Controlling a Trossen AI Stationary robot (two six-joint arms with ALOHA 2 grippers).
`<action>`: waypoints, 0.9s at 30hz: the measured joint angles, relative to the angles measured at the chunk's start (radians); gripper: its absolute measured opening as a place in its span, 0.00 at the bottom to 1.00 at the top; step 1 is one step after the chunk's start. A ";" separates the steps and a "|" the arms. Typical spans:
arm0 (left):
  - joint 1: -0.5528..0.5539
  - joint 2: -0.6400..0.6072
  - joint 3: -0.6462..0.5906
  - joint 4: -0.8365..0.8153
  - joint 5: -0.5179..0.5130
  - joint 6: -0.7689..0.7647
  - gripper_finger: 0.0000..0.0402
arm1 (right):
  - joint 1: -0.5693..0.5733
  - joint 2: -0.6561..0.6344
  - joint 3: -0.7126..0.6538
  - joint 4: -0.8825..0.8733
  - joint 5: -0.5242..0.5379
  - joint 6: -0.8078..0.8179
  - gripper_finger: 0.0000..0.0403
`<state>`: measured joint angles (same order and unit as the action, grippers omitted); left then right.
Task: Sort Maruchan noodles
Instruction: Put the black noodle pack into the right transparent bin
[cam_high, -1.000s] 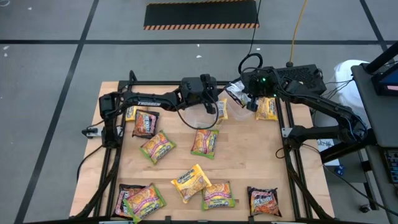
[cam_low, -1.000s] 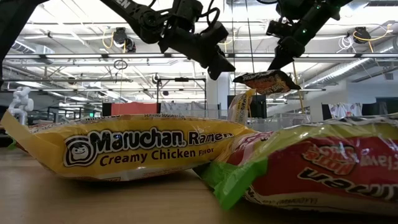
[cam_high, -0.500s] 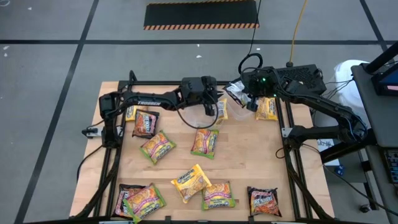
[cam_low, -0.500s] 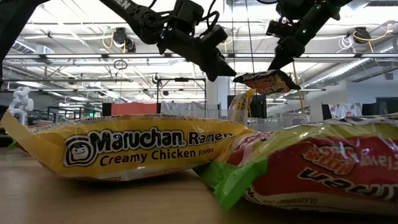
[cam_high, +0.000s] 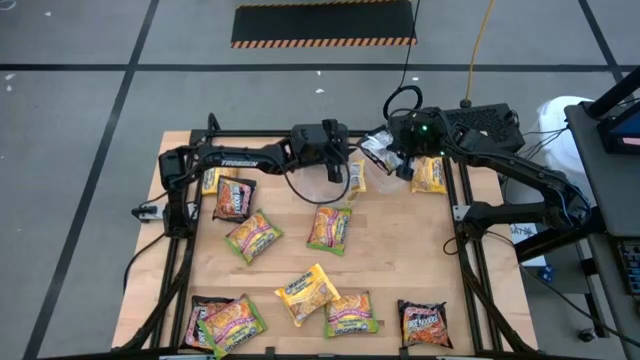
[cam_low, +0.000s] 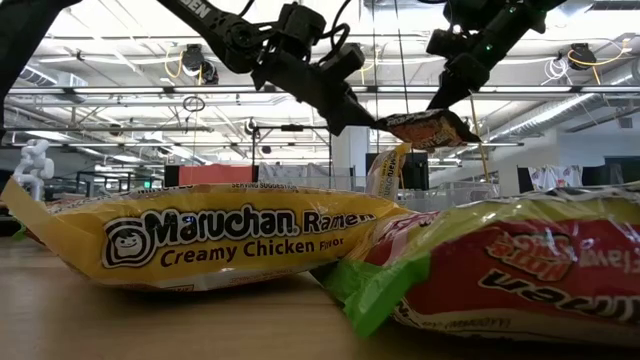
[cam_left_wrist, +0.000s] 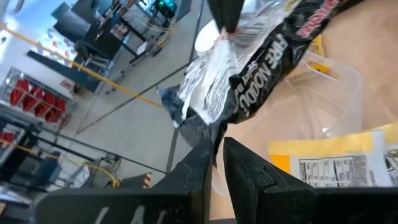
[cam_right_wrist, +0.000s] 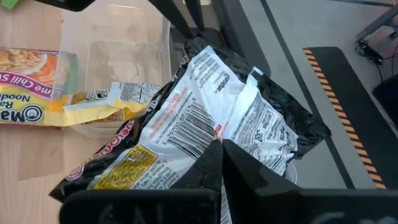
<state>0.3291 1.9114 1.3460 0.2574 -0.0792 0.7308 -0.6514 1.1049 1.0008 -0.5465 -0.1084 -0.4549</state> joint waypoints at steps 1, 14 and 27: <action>-0.001 0.000 0.000 0.000 0.000 0.003 0.12 | 0.000 0.000 0.000 0.000 0.000 0.000 0.00; -0.002 0.017 0.000 0.017 -0.007 0.052 0.12 | 0.022 0.000 0.000 -0.004 -0.001 -0.003 0.00; -0.029 0.133 0.000 0.174 -0.133 0.226 0.12 | 0.051 0.000 0.000 -0.012 0.000 -0.006 0.00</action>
<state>0.3004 2.0446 1.3456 0.4312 -0.2119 0.9567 -0.5999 1.1053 1.0008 -0.5586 -0.1089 -0.4605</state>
